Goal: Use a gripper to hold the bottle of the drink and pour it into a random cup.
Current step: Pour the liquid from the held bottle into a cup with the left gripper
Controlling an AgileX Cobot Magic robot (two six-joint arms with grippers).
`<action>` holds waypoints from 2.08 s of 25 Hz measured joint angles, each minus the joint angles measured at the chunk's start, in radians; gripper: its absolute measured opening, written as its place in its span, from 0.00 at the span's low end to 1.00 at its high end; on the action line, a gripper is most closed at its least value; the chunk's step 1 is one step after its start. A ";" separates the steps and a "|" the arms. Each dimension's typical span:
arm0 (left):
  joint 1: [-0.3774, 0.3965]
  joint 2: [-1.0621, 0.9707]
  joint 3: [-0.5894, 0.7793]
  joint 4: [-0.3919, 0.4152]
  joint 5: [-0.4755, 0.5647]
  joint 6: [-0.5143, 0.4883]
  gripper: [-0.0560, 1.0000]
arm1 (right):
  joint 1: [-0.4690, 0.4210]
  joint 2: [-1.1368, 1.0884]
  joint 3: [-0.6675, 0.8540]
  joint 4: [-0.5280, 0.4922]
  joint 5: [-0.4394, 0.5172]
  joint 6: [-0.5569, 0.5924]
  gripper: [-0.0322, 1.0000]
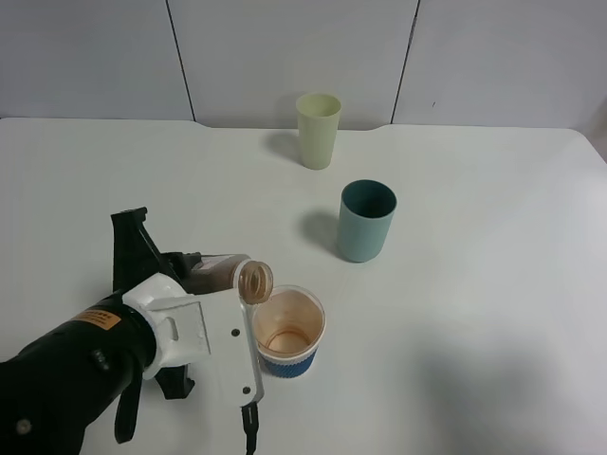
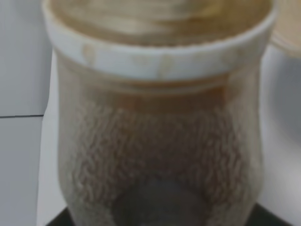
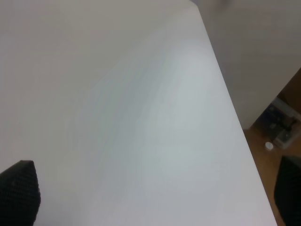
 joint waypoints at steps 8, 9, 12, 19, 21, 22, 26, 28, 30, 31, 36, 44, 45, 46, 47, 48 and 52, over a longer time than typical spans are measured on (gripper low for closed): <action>0.000 0.015 0.000 0.065 -0.013 0.055 0.35 | 0.000 0.000 0.000 0.000 0.000 0.000 0.99; 0.000 0.017 0.000 0.067 -0.013 0.063 0.35 | 0.000 0.000 0.000 0.000 0.000 0.000 0.99; 0.000 0.017 0.000 0.074 -0.015 0.099 0.35 | 0.000 0.000 0.000 0.000 0.000 0.000 0.99; 0.000 0.017 0.000 0.076 -0.024 0.147 0.35 | 0.000 0.000 0.000 0.000 0.000 0.000 0.99; 0.000 0.017 0.000 0.077 -0.025 0.149 0.35 | 0.000 0.000 0.000 0.000 0.000 0.000 0.99; 0.000 0.017 0.000 0.077 -0.025 0.150 0.35 | 0.000 0.000 0.000 0.000 0.000 0.000 0.99; 0.000 0.017 0.000 0.077 -0.046 0.150 0.35 | 0.000 0.000 0.000 0.000 0.000 0.000 0.99; 0.000 0.017 0.000 0.077 -0.067 0.150 0.35 | 0.000 0.000 0.000 0.000 0.000 0.000 0.99; 0.000 0.017 -0.001 0.077 -0.081 0.150 0.35 | 0.000 0.000 0.000 0.000 0.000 0.000 0.99; 0.000 0.017 -0.001 0.077 -0.084 0.150 0.35 | 0.000 0.000 0.000 0.000 0.000 0.000 0.99; 0.000 0.017 -0.001 0.078 -0.085 0.151 0.35 | 0.000 0.000 0.000 0.000 0.000 0.000 0.99; 0.000 0.037 -0.001 0.107 -0.089 0.151 0.35 | 0.000 0.000 0.000 0.000 0.000 0.000 0.99; 0.000 0.039 -0.001 0.108 -0.089 0.151 0.35 | 0.000 0.000 0.000 0.000 0.000 0.000 0.99; 0.000 0.039 -0.001 0.110 -0.091 0.151 0.35 | 0.000 0.000 0.000 0.000 0.000 0.000 0.99; 0.000 0.040 -0.001 0.111 -0.091 0.151 0.35 | 0.000 0.000 0.000 0.000 0.000 0.000 0.99; 0.000 0.040 -0.001 0.115 -0.091 0.151 0.35 | 0.000 0.000 0.000 0.000 0.000 0.000 0.99; 0.000 0.040 -0.001 0.120 -0.091 0.151 0.35 | 0.000 0.000 0.000 0.000 0.000 0.000 0.99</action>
